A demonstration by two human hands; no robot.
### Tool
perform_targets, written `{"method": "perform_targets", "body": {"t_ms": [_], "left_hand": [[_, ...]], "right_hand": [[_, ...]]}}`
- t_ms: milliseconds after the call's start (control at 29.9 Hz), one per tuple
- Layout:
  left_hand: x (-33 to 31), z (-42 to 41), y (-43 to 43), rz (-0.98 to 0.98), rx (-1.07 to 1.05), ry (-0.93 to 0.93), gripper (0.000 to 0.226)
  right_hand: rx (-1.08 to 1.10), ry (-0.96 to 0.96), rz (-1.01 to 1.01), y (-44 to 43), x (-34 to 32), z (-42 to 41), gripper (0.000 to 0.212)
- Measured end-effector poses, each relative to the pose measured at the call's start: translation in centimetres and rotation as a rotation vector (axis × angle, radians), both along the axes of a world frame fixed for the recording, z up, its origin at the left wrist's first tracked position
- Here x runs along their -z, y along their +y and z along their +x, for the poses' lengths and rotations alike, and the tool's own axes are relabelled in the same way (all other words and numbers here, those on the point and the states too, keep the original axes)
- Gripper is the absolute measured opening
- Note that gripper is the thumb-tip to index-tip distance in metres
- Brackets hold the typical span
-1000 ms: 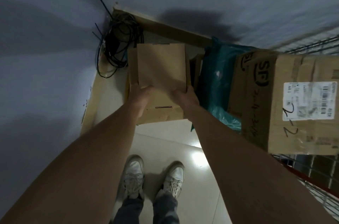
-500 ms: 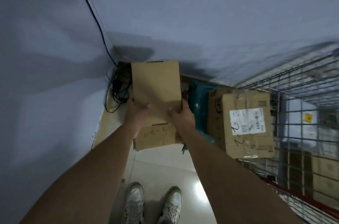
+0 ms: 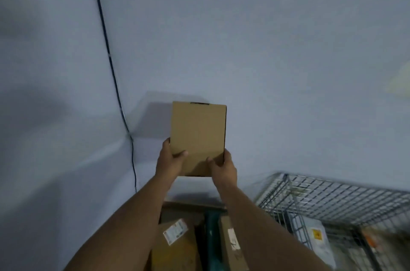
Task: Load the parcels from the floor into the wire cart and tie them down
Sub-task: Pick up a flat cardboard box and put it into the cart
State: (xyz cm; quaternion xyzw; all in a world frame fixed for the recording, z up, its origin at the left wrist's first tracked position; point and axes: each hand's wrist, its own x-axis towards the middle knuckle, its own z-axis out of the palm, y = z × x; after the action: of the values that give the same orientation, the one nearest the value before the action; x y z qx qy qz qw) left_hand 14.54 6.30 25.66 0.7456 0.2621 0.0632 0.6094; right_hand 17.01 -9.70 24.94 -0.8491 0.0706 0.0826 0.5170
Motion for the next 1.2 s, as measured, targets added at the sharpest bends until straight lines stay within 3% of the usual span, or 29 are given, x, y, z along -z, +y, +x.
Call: {"method": "perform_targets", "body": {"t_ms": [301,534,868,1202], "left_hand": [[-26.7,-1.7,-2.5,0.098,0.056,-0.39,0.067],[-39.9,-3.7,-4.0,0.164,0.073,-0.561,0.066],[-44.8,-4.6,-11.7,0.133,0.236,-0.661,0.065],[-44.0,-7.9,-35.7,-0.008,0.642,-0.66,0.061]], "right_hand": [[0.039,-0.382,0.13,-3.0,-26.5,-1.9,0.06],[0.052,-0.612,0.167,-5.0,-39.1,-4.4,0.062],[0.234,-0.7,0.119,-12.6,-44.0,-8.3,0.06],[0.633,-0.689,-0.095,-34.6,-44.2,-18.4,0.054]]}}
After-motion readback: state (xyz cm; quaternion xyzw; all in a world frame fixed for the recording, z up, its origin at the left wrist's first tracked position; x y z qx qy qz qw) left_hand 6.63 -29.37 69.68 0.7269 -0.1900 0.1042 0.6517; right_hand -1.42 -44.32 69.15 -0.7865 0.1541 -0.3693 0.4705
